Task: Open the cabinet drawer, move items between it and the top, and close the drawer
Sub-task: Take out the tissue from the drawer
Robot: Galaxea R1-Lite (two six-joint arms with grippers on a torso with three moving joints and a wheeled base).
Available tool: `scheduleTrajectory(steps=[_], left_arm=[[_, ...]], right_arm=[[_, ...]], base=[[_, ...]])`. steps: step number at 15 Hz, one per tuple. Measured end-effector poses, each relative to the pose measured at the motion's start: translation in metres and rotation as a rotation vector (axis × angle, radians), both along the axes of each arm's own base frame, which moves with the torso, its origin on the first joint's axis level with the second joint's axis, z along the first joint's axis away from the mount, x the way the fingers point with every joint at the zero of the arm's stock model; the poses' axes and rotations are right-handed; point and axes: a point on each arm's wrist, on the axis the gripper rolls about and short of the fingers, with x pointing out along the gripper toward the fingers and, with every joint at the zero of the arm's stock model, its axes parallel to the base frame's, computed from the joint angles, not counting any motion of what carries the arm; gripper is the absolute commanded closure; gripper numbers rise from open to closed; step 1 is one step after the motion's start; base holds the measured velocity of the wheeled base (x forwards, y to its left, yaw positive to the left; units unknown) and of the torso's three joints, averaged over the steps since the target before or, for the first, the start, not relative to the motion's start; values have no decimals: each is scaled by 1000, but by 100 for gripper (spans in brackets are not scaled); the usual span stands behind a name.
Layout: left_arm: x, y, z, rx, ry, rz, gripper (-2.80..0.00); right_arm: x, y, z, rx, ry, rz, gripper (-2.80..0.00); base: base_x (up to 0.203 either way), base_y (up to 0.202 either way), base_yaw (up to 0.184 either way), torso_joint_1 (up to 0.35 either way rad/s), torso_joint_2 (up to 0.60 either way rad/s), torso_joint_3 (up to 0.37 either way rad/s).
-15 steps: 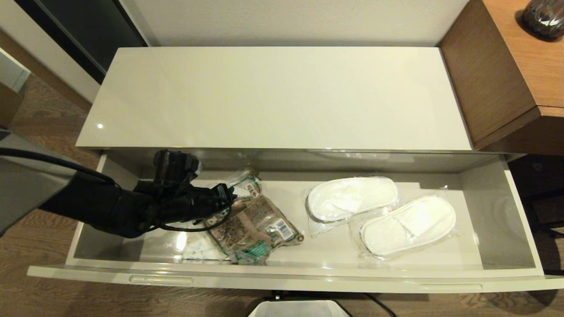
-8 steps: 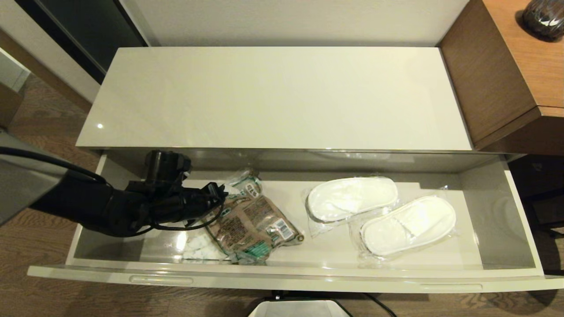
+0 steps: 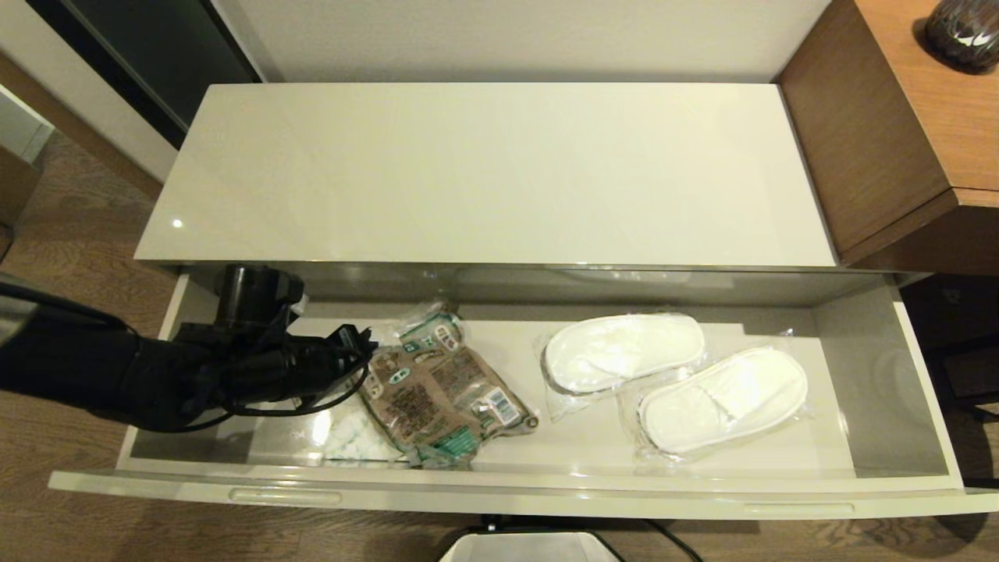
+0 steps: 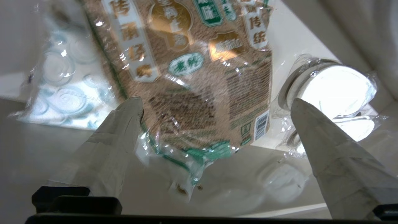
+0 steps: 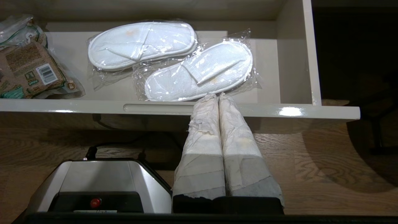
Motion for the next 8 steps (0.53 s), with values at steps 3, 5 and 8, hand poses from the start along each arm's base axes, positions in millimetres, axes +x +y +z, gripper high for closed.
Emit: scheduleTrajectory(steps=[3, 5, 8], left_arm=[[-6, 14, -2, 33, 19, 67, -280], [-4, 25, -3, 45, 46, 109, -280], [-1, 49, -2, 47, 61, 181, -280]], right_arm=[[0, 0, 0, 0, 0, 0, 0], [0, 0, 0, 0, 0, 0, 0], [0, 0, 0, 0, 0, 0, 0]], base=[[0, 0, 0, 0, 0, 0], [0, 0, 0, 0, 0, 0], [0, 0, 0, 0, 0, 0]])
